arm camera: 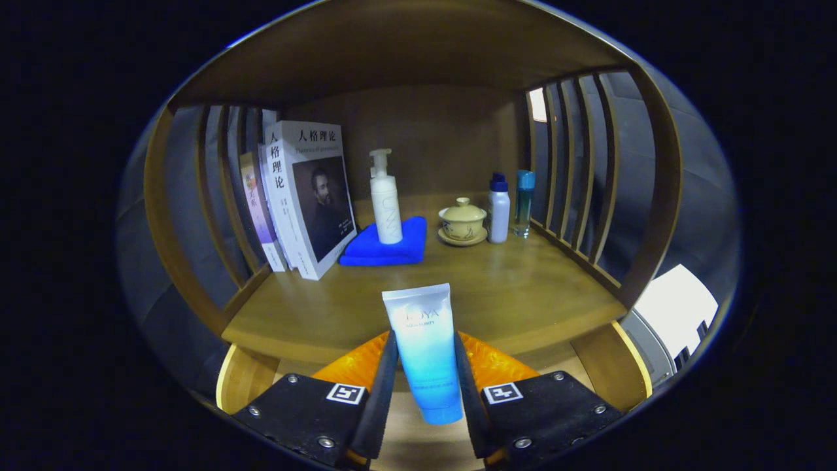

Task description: Pull open the drawer, take out the items inside it, and place them on the countertop above the cabinet.

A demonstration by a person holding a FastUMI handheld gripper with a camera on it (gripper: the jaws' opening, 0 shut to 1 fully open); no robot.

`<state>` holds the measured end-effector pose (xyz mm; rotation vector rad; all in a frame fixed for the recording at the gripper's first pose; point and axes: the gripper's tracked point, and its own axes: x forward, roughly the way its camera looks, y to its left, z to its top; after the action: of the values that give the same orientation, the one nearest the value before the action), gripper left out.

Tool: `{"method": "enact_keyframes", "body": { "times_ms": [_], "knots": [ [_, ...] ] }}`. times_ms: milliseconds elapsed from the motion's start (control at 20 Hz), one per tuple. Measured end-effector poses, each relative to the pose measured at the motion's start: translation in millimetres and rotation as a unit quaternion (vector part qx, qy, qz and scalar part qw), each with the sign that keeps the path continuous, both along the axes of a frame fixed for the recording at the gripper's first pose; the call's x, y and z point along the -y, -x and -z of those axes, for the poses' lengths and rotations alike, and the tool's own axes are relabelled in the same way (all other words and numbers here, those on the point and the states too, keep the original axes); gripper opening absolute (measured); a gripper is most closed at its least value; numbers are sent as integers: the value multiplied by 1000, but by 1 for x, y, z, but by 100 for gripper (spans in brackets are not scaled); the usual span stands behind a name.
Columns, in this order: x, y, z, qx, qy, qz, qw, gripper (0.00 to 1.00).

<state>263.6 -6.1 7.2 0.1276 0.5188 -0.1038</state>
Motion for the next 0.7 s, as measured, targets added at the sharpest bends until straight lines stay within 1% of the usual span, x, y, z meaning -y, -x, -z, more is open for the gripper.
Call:
{"method": "enact_keyframes", "body": {
  "times_ms": [250,350,550,700],
  "knots": [
    [14,-37,-6,7,-17,10,1000,52],
    [15,-49,-3,4,-20,3,1000,52],
    [20,-61,9,-7,-11,-1,1000,53],
    [18,-65,19,-16,-10,-12,1000,54]
  ]
}}
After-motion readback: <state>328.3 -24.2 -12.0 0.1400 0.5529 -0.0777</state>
